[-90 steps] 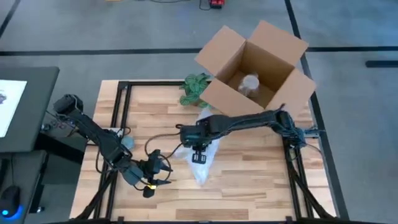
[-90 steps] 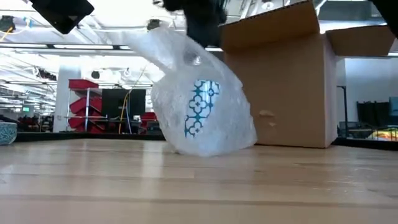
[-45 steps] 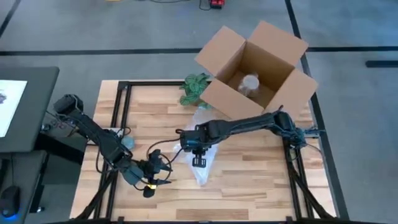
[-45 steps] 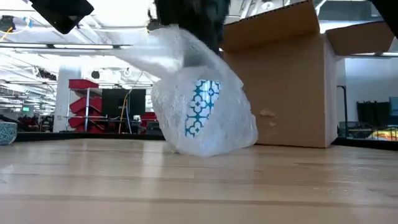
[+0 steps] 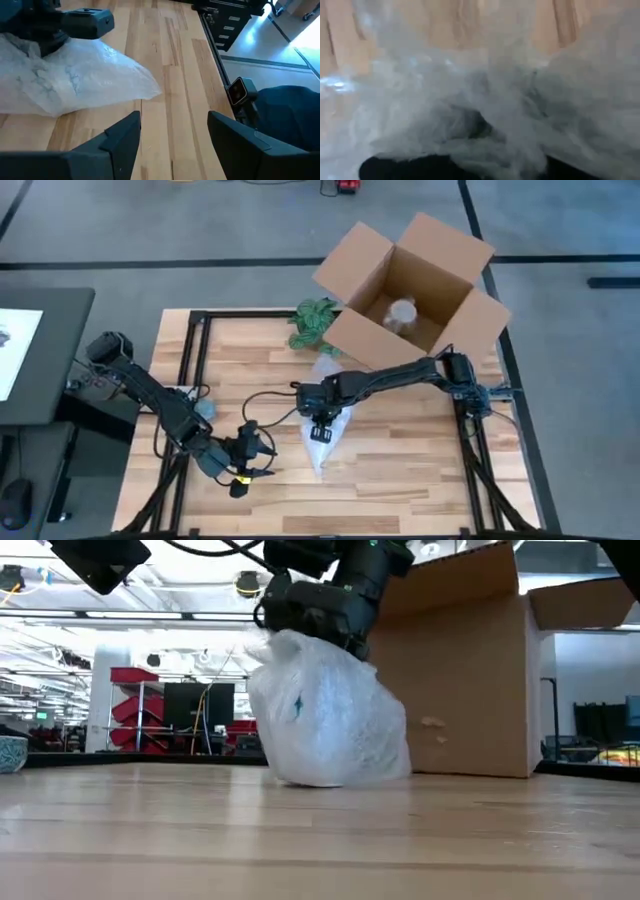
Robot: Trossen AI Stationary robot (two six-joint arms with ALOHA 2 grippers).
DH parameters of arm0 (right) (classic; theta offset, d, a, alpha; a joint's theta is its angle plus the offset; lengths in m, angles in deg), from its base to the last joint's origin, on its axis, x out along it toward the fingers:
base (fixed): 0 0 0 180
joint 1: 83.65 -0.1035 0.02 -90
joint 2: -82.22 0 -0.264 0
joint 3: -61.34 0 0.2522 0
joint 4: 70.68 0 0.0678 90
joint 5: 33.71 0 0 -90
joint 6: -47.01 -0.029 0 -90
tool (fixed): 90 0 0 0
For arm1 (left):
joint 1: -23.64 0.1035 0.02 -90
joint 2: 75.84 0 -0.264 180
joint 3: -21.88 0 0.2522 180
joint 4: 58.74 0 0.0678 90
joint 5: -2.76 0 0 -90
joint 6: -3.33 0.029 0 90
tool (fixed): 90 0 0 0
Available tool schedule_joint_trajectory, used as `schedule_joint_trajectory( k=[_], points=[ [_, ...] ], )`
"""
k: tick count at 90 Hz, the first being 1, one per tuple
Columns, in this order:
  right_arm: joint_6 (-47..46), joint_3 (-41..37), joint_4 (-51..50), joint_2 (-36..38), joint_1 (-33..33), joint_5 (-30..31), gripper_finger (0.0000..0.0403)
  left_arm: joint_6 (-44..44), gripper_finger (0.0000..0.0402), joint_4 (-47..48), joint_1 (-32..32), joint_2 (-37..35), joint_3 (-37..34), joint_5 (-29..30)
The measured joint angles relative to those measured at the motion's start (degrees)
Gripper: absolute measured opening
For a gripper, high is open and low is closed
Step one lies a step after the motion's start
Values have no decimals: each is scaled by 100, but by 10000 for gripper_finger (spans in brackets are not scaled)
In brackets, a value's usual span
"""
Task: Wrap mug
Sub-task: Wrap the blue mug
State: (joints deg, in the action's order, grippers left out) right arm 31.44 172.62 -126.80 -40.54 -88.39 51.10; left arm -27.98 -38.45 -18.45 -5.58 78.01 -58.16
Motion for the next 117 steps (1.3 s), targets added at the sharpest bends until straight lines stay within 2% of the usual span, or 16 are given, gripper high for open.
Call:
schedule_joint_trajectory(
  k=[21,36,48,67,87,98,117],
  points=[
    [41,213,117,-39,-218,-444,0,-24,212,1,0,0,0,-2],
    [40,214,355,-50,-286,-1223,0,-31,212,2,0,0,0,-2],
    [39,315,253,-50,-352,-1310,0,-35,212,2,0,0,0,-2],
    [112,1143,-1040,-39,-357,-1272,0,-42,212,5,0,0,0,-2],
    [527,2259,-1986,-29,-575,-498,0,-42,212,9,0,0,0,0],
    [787,2721,-1898,-26,-766,-120,0,-42,212,15,0,0,0,0],
    [1241,2714,-1232,-22,-913,-171,0,-41,212,33,0,0,0,0]
  ],
)
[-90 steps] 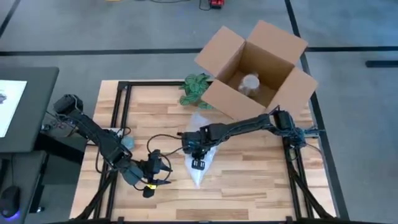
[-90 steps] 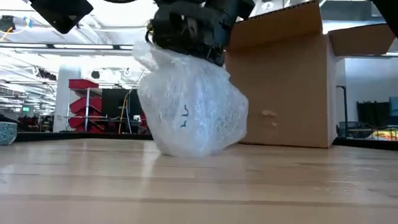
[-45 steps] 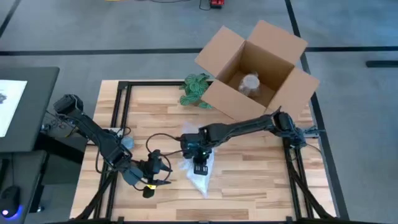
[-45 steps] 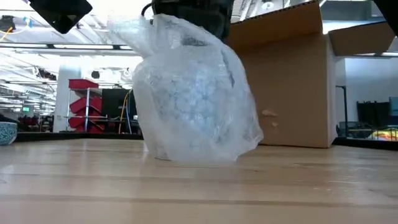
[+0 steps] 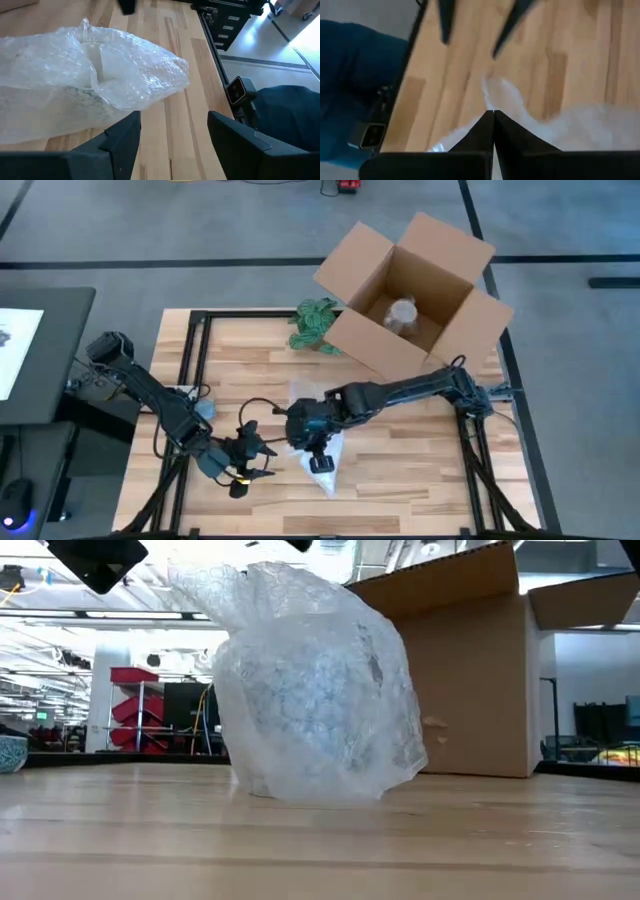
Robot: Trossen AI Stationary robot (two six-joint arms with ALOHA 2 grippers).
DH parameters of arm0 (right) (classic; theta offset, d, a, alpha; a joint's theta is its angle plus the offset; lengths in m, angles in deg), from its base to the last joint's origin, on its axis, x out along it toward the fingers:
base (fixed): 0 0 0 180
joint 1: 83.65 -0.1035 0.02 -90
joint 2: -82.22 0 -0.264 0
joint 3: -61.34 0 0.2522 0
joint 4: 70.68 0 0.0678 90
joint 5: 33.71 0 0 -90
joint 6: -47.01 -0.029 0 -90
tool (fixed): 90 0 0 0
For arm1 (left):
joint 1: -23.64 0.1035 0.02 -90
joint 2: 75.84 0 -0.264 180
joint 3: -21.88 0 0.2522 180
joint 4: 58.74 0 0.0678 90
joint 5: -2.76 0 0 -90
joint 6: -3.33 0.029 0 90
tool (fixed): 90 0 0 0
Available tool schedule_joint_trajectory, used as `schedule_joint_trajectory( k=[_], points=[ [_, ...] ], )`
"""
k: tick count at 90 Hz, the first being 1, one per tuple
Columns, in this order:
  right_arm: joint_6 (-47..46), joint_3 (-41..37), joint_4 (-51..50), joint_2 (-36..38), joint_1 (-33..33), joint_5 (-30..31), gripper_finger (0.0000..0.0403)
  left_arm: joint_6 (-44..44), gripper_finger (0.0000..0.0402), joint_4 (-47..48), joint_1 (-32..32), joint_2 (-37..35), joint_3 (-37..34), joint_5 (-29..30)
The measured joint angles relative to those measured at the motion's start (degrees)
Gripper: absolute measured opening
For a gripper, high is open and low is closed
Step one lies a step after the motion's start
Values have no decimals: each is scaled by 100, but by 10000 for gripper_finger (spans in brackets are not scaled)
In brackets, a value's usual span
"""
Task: Wrap mug
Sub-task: Wrap the blue mug
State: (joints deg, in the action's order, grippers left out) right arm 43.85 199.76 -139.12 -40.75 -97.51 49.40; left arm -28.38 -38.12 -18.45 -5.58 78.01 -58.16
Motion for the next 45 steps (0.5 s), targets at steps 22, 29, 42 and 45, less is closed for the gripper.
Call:
schedule_joint_trajectory(
  k=[22,29,42,45],
  points=[
    [-235,-1449,823,-24,356,-206,0,-19,212,19,0,0,0,-2],
    [-443,-1976,1180,-1,471,-237,0,-21,212,19,0,0,0,-2],
    [-784,-2769,1542,32,646,-272,0,-23,212,22,0,0,0,-2],
    [-810,-2875,1603,42,658,-272,0,-23,212,18,0,0,0,-2]
  ],
)
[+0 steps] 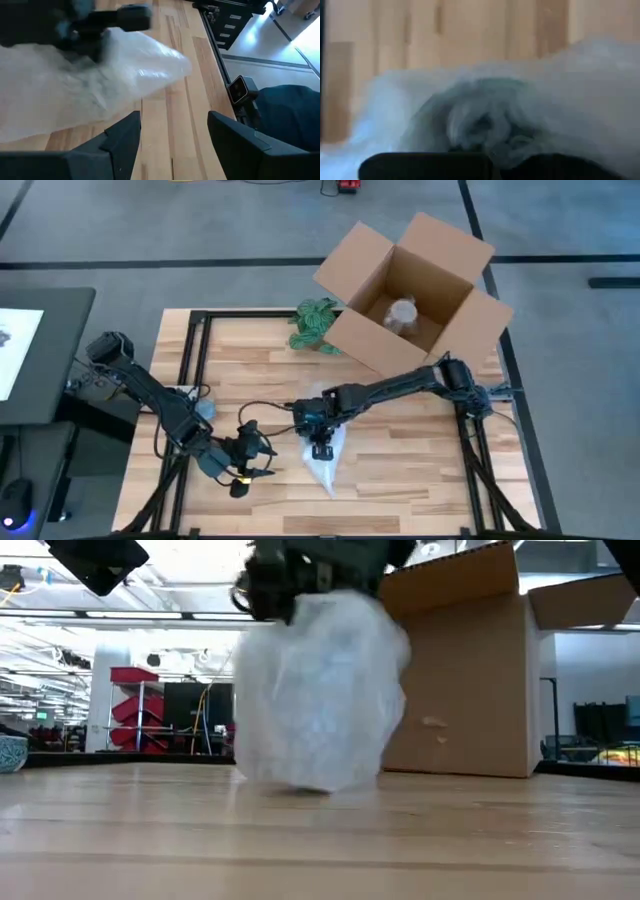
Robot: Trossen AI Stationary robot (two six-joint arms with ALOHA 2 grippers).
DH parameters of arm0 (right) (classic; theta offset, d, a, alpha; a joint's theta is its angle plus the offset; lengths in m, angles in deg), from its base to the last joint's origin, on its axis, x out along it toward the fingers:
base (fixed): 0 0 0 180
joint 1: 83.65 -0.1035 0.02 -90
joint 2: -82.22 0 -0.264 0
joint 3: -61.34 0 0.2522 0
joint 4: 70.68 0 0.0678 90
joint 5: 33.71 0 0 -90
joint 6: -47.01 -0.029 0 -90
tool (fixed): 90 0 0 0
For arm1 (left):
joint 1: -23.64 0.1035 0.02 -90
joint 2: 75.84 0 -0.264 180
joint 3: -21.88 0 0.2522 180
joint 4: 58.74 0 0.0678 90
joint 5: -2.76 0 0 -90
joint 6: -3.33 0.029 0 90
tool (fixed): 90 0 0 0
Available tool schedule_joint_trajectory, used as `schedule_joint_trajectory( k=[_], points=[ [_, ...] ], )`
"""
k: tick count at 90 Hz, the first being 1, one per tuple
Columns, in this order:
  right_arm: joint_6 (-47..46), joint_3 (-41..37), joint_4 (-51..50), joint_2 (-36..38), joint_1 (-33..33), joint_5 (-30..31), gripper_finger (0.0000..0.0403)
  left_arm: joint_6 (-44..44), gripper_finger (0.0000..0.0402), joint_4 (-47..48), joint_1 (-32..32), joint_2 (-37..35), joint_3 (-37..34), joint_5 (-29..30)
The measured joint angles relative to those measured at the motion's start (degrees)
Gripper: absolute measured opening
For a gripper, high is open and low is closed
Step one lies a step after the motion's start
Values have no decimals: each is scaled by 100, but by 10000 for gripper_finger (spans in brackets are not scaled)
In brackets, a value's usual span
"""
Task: Wrap mug
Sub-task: Wrap the blue mug
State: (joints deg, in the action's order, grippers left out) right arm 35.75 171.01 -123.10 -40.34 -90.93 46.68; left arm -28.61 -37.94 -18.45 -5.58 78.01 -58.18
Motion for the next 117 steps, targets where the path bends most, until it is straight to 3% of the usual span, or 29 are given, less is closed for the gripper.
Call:
schedule_joint_trajectory(
  k=[21,53,66,73,89,104,117],
  points=[
    [-23,85,40,-7,-74,50,0,15,212,-3,2,0,0,1],
    [423,1900,-1465,-16,-478,76,0,9,212,-8,1,-2,0,2],
    [416,2296,-1384,-13,-657,768,0,17,212,-9,2,-2,0,6],
    [263,2303,-1170,-31,-727,1193,0,17,212,-5,2,-2,0,6],
    [-257,2013,-1161,-145,-622,1548,0,16,212,-1,0,-2,0,2],
    [-566,1429,-1017,-228,-531,1507,0,17,212,-7,2,-2,0,2],
    [-678,908,-432,-359,-497,1093,0,15,212,1,15,-2,-2,-2]
  ],
)
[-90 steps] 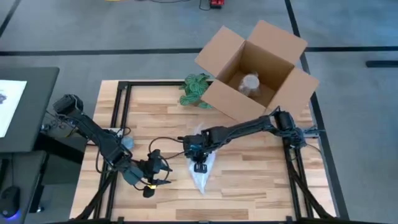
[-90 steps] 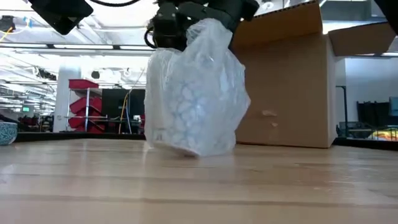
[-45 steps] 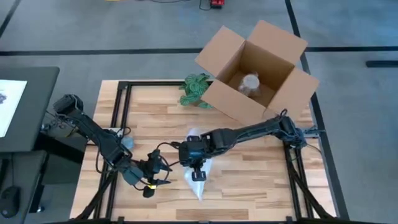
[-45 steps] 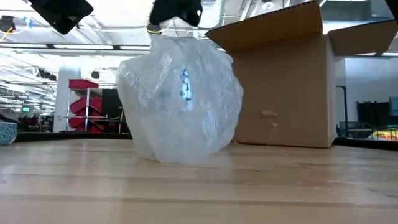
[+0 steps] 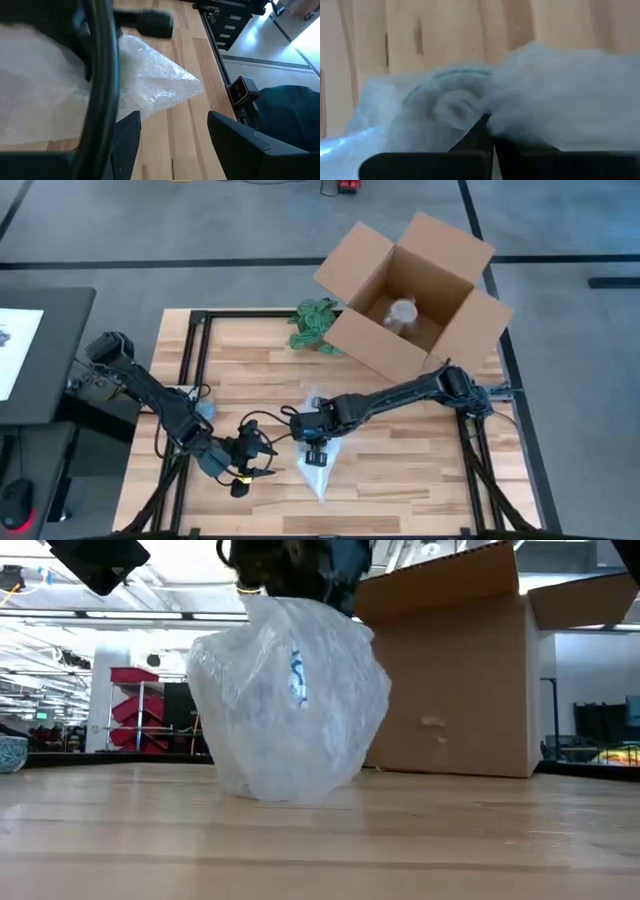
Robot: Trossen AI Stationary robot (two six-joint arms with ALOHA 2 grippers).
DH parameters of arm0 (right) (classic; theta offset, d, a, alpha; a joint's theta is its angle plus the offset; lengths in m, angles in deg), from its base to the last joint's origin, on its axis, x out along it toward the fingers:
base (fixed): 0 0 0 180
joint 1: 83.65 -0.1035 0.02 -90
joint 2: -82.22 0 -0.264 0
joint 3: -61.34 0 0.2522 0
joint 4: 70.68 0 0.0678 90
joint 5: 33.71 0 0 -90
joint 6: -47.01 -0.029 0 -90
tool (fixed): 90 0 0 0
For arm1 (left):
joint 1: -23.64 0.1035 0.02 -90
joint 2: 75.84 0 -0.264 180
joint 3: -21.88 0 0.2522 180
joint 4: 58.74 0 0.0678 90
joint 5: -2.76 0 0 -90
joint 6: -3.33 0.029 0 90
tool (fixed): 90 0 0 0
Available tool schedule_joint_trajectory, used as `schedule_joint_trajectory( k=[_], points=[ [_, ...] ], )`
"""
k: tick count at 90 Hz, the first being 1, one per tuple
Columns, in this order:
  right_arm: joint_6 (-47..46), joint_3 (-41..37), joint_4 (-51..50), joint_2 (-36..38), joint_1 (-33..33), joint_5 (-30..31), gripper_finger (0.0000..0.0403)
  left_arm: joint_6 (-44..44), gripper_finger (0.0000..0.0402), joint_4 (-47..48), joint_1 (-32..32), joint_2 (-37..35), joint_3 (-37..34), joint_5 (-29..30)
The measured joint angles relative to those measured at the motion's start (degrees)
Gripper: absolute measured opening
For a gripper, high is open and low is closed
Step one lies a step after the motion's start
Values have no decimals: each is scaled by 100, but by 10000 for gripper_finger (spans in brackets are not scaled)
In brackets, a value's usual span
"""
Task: Wrap mug
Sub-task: Wrap the blue mug
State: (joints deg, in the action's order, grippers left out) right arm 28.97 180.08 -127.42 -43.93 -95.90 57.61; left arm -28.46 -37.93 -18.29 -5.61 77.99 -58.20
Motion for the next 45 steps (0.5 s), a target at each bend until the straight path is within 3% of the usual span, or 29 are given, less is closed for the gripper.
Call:
schedule_joint_trajectory(
  k=[25,45],
  points=[
    [52,-7,213,-218,-12,-468,0,-1,212,-11,1,2,0,2],
    [323,727,-804,-89,-97,-527,0,2,212,0,2,2,0,2]
  ],
)
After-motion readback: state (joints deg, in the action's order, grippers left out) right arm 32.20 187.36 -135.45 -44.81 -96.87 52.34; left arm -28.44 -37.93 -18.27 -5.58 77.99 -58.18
